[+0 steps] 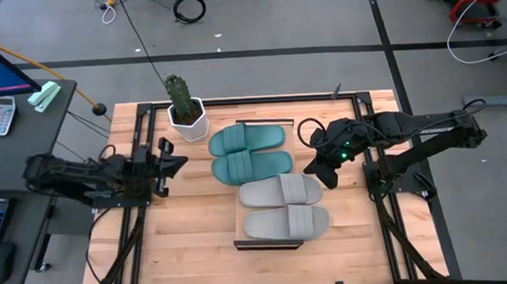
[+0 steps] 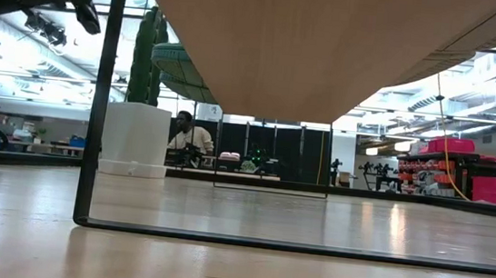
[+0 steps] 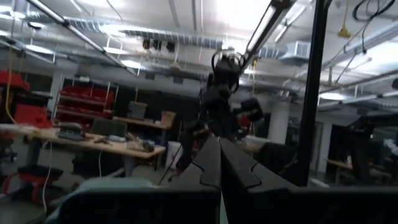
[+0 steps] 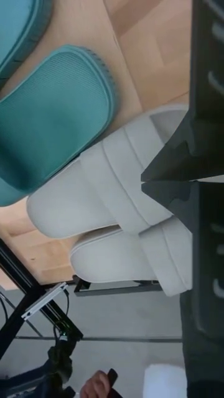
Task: Pick and place slides into the shelf
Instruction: Return to Home Position
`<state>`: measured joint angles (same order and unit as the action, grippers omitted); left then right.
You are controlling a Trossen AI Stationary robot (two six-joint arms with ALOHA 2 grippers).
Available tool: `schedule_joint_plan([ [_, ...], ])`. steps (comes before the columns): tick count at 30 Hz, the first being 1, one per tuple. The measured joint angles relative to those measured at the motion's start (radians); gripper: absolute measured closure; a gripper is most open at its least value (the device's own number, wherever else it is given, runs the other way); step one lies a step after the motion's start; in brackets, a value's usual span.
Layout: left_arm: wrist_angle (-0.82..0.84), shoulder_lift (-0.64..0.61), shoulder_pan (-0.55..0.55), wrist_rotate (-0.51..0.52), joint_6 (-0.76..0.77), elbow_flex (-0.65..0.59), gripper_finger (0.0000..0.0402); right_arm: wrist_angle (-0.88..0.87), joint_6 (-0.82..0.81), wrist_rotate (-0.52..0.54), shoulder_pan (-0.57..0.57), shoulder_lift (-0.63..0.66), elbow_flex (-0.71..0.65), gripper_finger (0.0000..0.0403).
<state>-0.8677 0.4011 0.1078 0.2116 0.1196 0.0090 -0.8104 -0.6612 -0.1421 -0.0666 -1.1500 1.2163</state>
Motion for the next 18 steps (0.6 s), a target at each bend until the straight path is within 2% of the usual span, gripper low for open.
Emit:
schedule_joint_plan([
  [5,0.090,-0.108,0.000,0.005,-0.009,0.000,0.0401,-0.001,-0.012,-0.003,-0.001,0.000,0.000,0.0403],
  [11,0.332,-0.280,0.000,0.004,-0.012,0.000,0.0401,-0.001,-0.020,-0.003,-0.001,0.000,0.000,0.0403],
  [15,0.466,-0.390,0.000,-0.034,-0.011,0.000,0.0401,-0.001,-0.021,-0.003,-0.001,0.000,0.000,0.0403],
  [18,0.588,-0.400,0.000,-0.034,-0.004,0.002,0.0401,-0.001,-0.021,-0.002,-0.001,0.000,0.000,0.0403],
])
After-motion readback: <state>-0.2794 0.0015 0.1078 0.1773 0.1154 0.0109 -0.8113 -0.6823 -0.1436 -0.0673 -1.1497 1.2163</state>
